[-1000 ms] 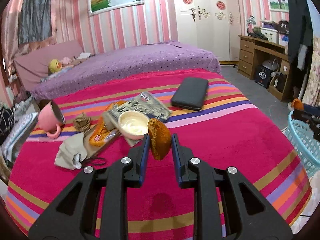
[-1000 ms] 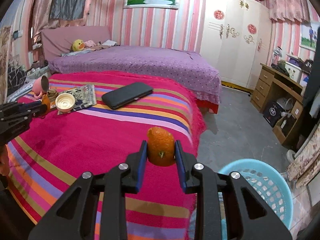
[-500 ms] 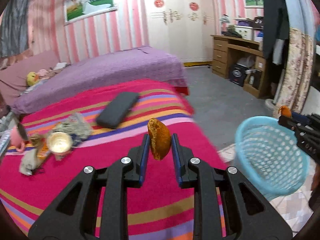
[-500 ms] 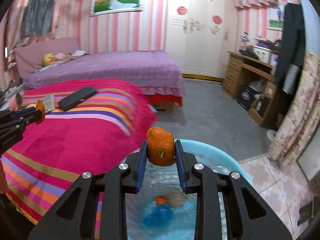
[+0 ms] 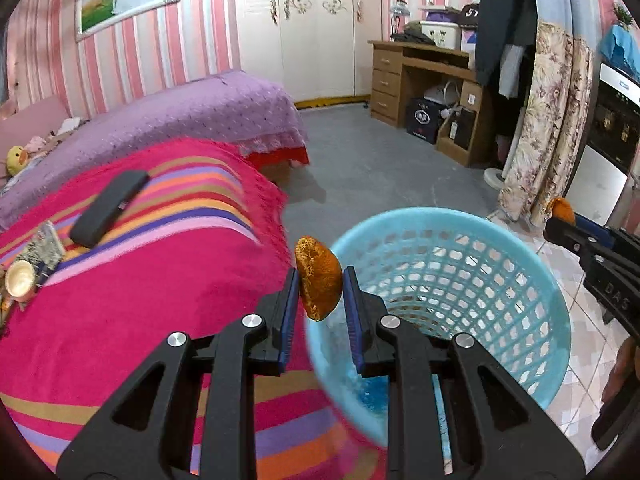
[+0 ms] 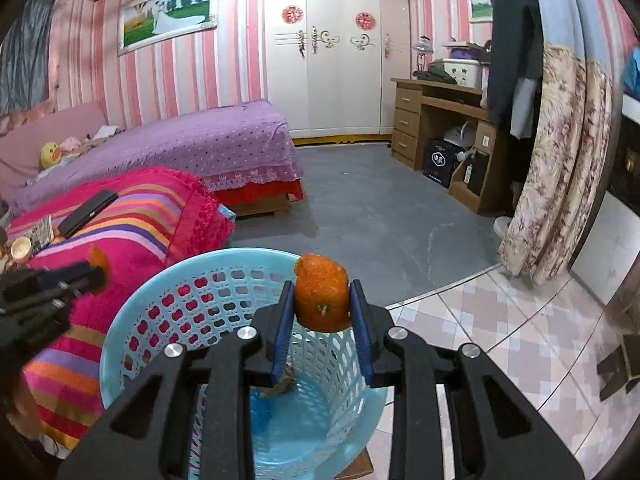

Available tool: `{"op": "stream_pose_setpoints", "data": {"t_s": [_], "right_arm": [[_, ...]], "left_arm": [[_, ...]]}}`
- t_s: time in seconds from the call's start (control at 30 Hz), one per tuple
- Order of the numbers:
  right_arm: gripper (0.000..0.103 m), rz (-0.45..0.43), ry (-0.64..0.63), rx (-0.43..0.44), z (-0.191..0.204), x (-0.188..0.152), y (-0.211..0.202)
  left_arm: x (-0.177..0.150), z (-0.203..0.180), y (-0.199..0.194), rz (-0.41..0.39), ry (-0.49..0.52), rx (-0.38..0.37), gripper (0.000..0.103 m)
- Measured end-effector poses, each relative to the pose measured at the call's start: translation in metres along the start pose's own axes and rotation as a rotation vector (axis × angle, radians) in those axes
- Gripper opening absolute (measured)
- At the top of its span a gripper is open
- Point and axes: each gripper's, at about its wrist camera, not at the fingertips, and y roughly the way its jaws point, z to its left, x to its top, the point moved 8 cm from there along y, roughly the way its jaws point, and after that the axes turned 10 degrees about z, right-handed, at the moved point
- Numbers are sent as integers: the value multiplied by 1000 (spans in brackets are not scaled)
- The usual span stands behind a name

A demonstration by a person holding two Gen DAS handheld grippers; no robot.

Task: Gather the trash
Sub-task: 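Open both tools over the basket to drop the peel and tangerine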

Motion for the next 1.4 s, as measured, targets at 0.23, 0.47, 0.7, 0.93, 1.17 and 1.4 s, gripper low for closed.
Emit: {"op": "stream_pose_setpoints", "data": {"t_s": [0.23,0.47,0.7,0.93,1.17,1.4], "right_arm": [[28,5,-2,2,-1,-1,5],[28,17,6,0,-3,-5,9],[28,20,-4,6,3,-5,12],[29,23,-39,-5,25,1,18],[70,50,-39,-27,41,3,25],[93,-15,-71,-27,67,18,3]], "left_arm": [[4,-25,18,43,17,-32,24],[11,-16,4,-39,33,32,75],[14,30,-18,-87,-8,92,91],[8,73,-37,-113,-56,139,94],[0,110,-57,-137,-60,197,95],[-7,157,-87,-176,-97,228,96]]}}
